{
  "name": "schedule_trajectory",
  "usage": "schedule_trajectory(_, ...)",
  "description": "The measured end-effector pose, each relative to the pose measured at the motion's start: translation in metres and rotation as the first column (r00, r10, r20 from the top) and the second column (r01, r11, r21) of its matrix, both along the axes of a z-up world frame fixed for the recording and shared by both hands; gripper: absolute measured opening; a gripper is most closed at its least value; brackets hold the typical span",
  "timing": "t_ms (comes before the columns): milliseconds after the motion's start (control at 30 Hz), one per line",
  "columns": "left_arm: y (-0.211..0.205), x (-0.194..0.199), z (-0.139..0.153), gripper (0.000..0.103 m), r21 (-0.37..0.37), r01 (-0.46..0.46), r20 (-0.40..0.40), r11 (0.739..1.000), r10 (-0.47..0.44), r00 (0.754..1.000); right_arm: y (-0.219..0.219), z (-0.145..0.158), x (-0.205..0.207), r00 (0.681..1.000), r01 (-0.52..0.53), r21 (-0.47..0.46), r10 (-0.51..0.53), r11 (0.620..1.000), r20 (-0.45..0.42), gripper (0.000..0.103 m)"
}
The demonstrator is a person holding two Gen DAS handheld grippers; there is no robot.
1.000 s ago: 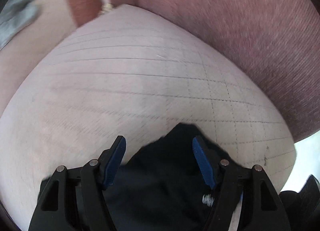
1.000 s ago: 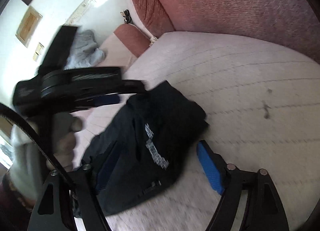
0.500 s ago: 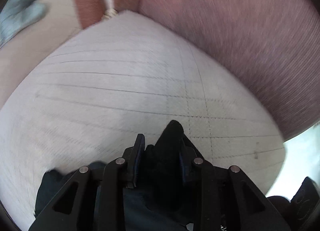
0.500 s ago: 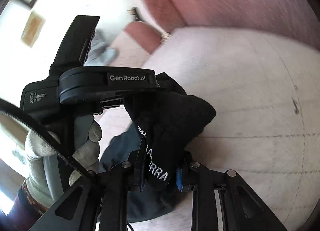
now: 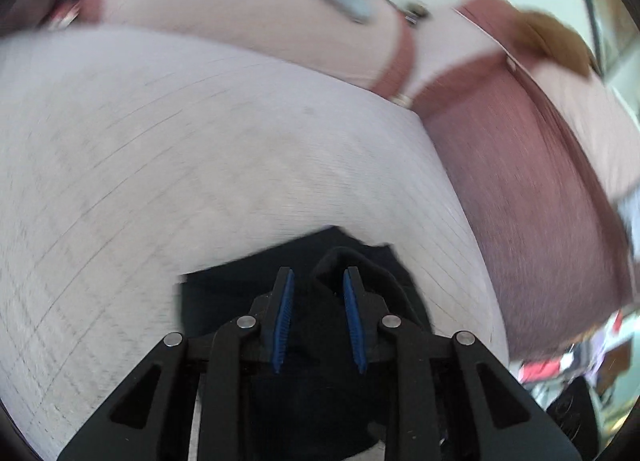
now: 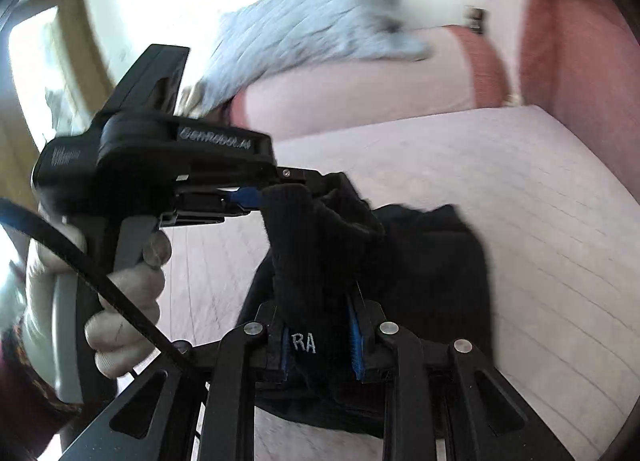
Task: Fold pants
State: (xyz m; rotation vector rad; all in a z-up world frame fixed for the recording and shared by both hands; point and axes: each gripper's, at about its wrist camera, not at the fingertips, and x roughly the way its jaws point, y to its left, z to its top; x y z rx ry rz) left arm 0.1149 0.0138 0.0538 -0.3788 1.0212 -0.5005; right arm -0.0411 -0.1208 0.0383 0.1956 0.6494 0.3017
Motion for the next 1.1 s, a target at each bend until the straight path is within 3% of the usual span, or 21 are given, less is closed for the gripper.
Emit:
schedule_trajectory(33, 0.012, 0.002, -0.009, 0.025, -0.011, -0.036, -0.021, 0.999, 0.035, 0.999, 0.011, -0.003, 0.003, 1.0, -0.02, -0.035, 0.02, 0.999, -0.001, 0.031)
schedule_trajectory(167, 0.047, -0.002, -0.021, 0.024, -0.036, -0.097, -0.062, 0.995, 0.095, 0.994, 0.054, -0.011, -0.006, 0.991, -0.132, -0.106, 0.133, 0.985, 0.0, 0.07)
schedule_trajectory(300, 0.079, -0.012, -0.02, 0.024, -0.071, -0.169, -0.073, 0.983, 0.164, 0.984, 0.078, -0.015, -0.032, 0.962, -0.271, -0.151, 0.273, 0.951, -0.007, 0.074)
schedule_trajectory(433, 0.082, -0.024, -0.005, 0.025, 0.01, -0.143, -0.035, 0.99, 0.143, 0.989, 0.064, -0.008, -0.048, 0.95, -0.314, -0.088, 0.313, 0.946, -0.018, 0.074)
schedule_trajectory(567, 0.049, -0.035, 0.002, 0.052, 0.068, -0.057, -0.002, 0.996, 0.057, 0.998, 0.012, 0.014, -0.051, 0.983, -0.177, 0.001, 0.177, 0.984, 0.046, 0.075)
schedule_trajectory(633, 0.03, -0.034, -0.004, 0.052, 0.084, -0.027, -0.012, 0.996, 0.028, 1.0, -0.027, 0.015, -0.047, 0.998, -0.043, 0.044, 0.041, 0.998, 0.05, 0.077)
schedule_trajectory(733, 0.003, -0.034, -0.017, 0.052, 0.107, 0.007, -0.045, 0.994, -0.002, 0.999, -0.061, 0.01, -0.044, 0.996, 0.081, 0.051, -0.083, 0.995, 0.034, 0.077)
schedule_trajectory(767, -0.005, -0.035, -0.02, 0.051, 0.135, 0.011, -0.045, 0.991, -0.005, 0.999, -0.068, 0.009, -0.045, 0.993, 0.108, 0.052, -0.11, 0.993, 0.034, 0.077)
schedule_trajectory(800, -0.013, -0.038, -0.021, 0.031, 0.186, 0.014, -0.027, 0.982, -0.009, 1.0, -0.075, 0.008, -0.042, 0.991, 0.129, 0.06, -0.131, 0.99, 0.029, 0.077)
schedule_trajectory(867, -0.021, -0.042, -0.021, 0.014, 0.226, 0.015, -0.017, 0.974, -0.012, 1.0, -0.084, 0.005, -0.035, 0.988, 0.15, 0.091, -0.152, 0.984, 0.009, 0.077)
schedule_trajectory(1100, 0.007, -0.059, -0.006, 0.01, 0.183, -0.086, 0.01, 0.979, 0.085, 0.996, -0.102, -0.012, -0.01, 0.978, 0.201, 0.18, -0.187, 0.963, -0.089, 0.077)
